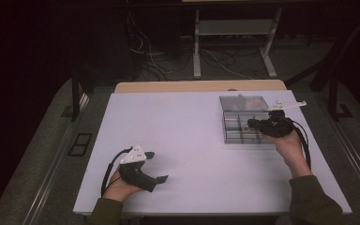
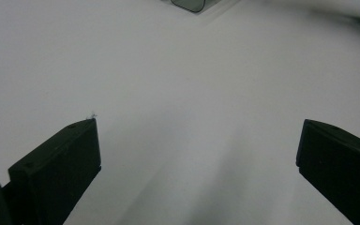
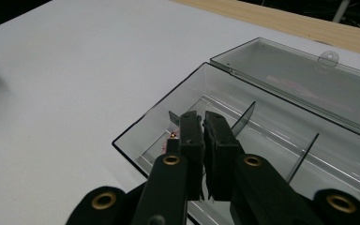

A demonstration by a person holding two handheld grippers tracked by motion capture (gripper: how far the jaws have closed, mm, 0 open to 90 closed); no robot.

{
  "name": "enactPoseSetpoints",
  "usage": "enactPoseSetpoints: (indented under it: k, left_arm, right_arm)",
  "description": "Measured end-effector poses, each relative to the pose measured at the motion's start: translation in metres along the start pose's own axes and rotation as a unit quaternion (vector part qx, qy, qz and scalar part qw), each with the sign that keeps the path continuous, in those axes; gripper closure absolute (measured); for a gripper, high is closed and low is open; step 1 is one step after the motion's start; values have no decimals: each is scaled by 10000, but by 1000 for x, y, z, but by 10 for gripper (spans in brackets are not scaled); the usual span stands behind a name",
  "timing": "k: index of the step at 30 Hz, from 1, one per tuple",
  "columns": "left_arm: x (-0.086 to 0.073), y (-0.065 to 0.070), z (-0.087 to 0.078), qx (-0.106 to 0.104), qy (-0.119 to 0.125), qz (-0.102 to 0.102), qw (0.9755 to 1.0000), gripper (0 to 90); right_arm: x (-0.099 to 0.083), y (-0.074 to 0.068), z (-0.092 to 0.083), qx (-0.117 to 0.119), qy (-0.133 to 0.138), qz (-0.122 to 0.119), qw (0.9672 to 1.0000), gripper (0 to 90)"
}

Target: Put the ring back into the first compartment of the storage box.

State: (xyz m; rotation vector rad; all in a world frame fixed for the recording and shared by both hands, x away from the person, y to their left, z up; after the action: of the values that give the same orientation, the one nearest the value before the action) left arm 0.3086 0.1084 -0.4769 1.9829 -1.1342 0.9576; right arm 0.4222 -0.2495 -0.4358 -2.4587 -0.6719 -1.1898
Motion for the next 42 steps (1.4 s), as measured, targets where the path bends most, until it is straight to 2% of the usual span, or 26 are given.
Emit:
enactPoseSetpoints:
  k: [11, 42]
  left_arm:
    - [0, 0, 0, 4, 12, -5, 10000, 0]
    - [1, 1, -1, -28, 80, -26, 10000, 0]
  right_arm:
    - [8, -1, 4, 3, 36, 9, 10000, 859]
    - [26, -2, 41, -75, -189, 44, 9998, 859]
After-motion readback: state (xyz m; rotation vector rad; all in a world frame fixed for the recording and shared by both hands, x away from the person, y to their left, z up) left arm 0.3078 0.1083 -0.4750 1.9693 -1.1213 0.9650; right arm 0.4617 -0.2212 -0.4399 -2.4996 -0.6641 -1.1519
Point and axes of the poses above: each handheld gripper's, and its own axes: z roughly forward along the jaws, x roughly out of its top, y roughly to its right, the point moved 8 cm from there along z, roughly forward along the jaws, and after that the axes turned 7 degrees about -x, right-handed, at the moved point
